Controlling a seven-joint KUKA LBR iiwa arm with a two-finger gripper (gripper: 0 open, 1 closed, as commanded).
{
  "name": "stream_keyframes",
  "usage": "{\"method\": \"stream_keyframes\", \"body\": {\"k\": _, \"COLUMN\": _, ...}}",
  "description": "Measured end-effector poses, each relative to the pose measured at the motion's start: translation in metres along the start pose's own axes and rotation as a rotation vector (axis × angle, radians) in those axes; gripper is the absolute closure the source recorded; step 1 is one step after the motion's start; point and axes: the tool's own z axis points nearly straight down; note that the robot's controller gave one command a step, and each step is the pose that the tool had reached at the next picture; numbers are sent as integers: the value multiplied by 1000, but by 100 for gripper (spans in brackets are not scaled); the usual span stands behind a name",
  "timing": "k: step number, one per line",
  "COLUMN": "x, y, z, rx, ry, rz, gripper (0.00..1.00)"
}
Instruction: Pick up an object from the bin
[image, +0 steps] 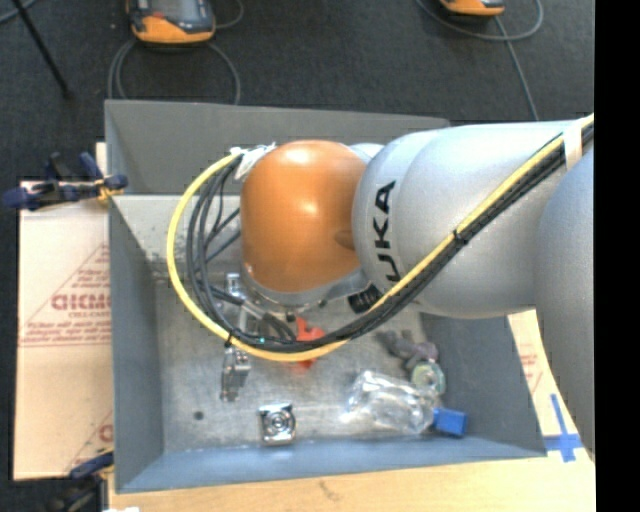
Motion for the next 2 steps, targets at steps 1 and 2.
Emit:
{"method": "stream_keyframes", "body": {"k": 1, "x": -2, "y": -1, "z": -4, "rx": -2, "ry": -7, "rz": 5, "gripper": 100}}
{"method": "stream_keyframes", "body": {"k": 2, "x": 33, "y": -81, "z": 78, "rx": 5, "ry": 5, "rz": 4, "gripper": 100}}
